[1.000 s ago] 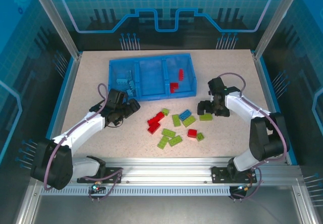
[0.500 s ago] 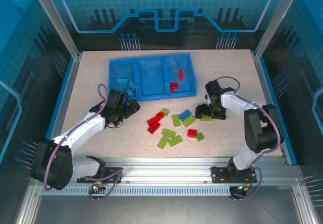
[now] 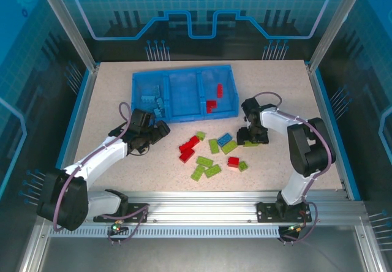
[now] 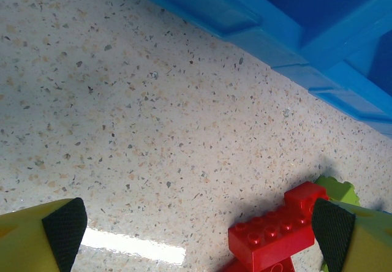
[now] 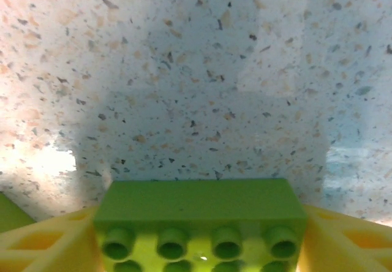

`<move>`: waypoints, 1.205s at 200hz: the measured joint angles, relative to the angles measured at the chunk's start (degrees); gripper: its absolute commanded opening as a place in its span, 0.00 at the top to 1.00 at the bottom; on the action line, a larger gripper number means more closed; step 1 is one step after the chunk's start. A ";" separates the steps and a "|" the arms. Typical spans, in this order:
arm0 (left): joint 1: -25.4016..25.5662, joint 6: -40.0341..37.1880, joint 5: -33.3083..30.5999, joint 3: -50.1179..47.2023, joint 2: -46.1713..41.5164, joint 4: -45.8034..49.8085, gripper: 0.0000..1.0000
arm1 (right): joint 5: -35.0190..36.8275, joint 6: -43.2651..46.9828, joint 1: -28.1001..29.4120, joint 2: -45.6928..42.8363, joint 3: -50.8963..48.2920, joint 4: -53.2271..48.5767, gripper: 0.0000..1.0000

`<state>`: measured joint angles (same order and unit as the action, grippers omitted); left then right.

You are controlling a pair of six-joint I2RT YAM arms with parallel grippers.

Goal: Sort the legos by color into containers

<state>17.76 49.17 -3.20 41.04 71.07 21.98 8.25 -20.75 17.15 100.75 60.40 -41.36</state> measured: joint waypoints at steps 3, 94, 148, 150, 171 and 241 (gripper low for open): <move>0.00 0.00 0.00 0.00 0.00 0.00 0.01 | 0.31 -0.04 0.04 0.00 0.09 -0.15 0.32; 0.00 0.02 0.00 -0.07 0.00 0.00 0.01 | -5.66 -0.87 2.82 -9.33 7.41 -0.55 0.44; 0.00 0.24 0.00 -1.18 0.00 -0.31 0.01 | -18.82 -4.92 6.78 -4.94 23.63 7.54 0.44; 0.00 0.24 0.00 -1.25 0.00 -0.33 0.01 | -19.17 -4.94 7.02 -4.26 24.46 7.63 0.44; 0.00 0.24 0.00 -1.51 0.00 -0.44 0.01 | -20.96 -5.64 9.35 2.86 33.27 8.22 0.44; 0.00 0.35 0.02 -1.90 0.02 -0.90 0.01 | -20.15 -7.45 14.78 23.93 56.81 2.25 0.42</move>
<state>17.76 49.52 -3.18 39.13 71.09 21.08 -11.90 -28.21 31.92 124.68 117.21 -39.11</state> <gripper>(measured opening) 0.988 0.619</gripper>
